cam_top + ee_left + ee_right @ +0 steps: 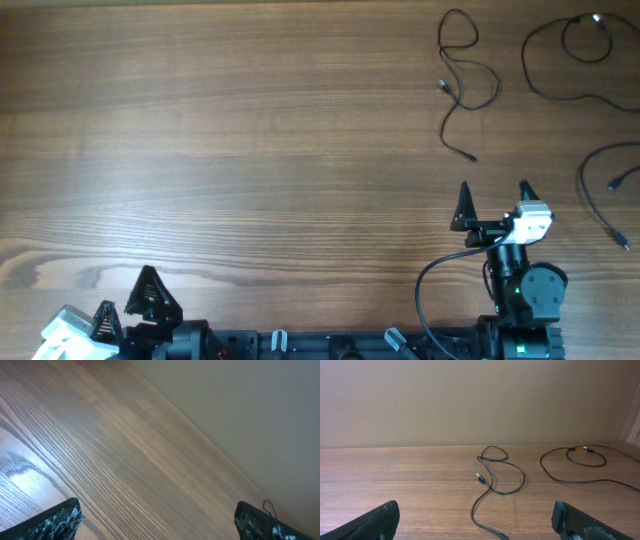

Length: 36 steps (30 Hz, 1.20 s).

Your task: Untangle cables

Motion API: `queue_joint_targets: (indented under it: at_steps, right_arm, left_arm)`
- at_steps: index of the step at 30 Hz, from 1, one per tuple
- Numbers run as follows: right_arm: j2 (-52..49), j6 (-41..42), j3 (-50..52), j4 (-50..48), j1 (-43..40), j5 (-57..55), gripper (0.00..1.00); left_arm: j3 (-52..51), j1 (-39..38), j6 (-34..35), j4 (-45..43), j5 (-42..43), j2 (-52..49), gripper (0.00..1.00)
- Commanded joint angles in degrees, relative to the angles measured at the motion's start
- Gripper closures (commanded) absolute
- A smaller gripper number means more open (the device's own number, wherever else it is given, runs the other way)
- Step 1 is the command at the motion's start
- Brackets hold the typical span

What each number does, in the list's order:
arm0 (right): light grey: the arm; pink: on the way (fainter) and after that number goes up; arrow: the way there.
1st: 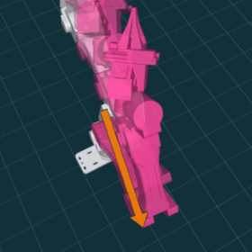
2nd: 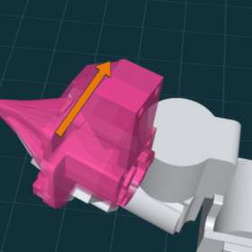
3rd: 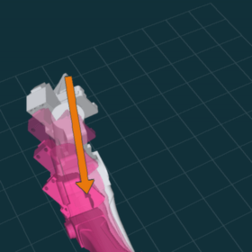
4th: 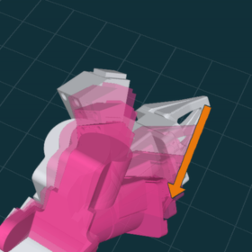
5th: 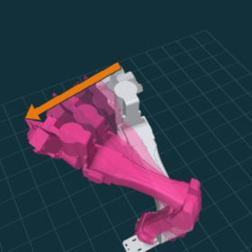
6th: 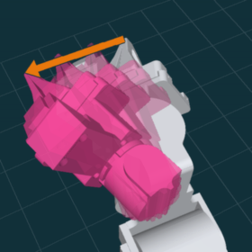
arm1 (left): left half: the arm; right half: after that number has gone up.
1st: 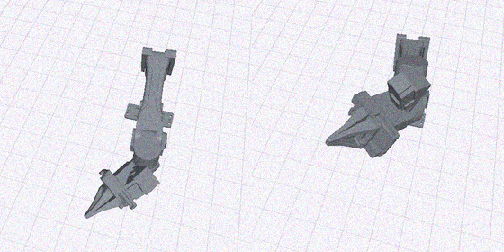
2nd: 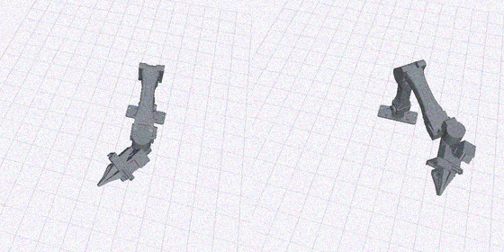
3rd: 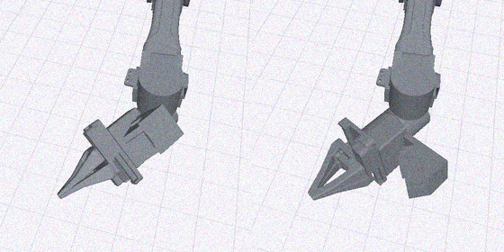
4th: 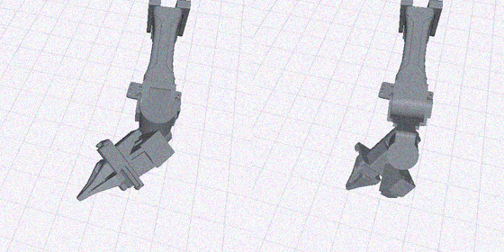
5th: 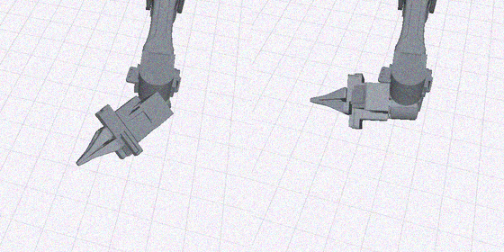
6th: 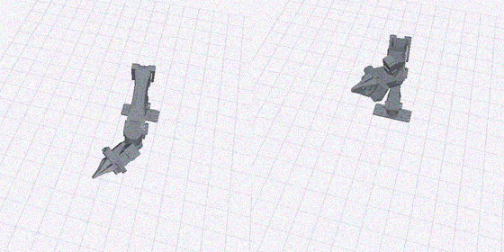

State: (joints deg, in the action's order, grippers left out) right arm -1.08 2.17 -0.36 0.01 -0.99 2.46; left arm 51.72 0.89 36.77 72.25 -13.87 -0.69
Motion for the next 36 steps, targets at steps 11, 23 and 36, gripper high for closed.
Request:
queue_joint_targets:
  at_steps: [11,23,36]
  right_arm:
    - [0.9,0.9,0.0,-0.2,0.3,-1.0,0.01]
    - [0.9,0.8,0.1,-0.2,0.3,-1.0,0.0]
    - [0.9,0.9,0.1,-0.2,0.3,-1.0,0.0]
  left_arm:
    - [-6.3,0.4,-5.7,-18.3,3.6,0.4,0.0]
    - [-27.1,0.4,-17.1,-43.6,15.6,0.4,0.0]
    - [-45.4,0.4,-22.6,-62.9,19.5,0.4,0.0]
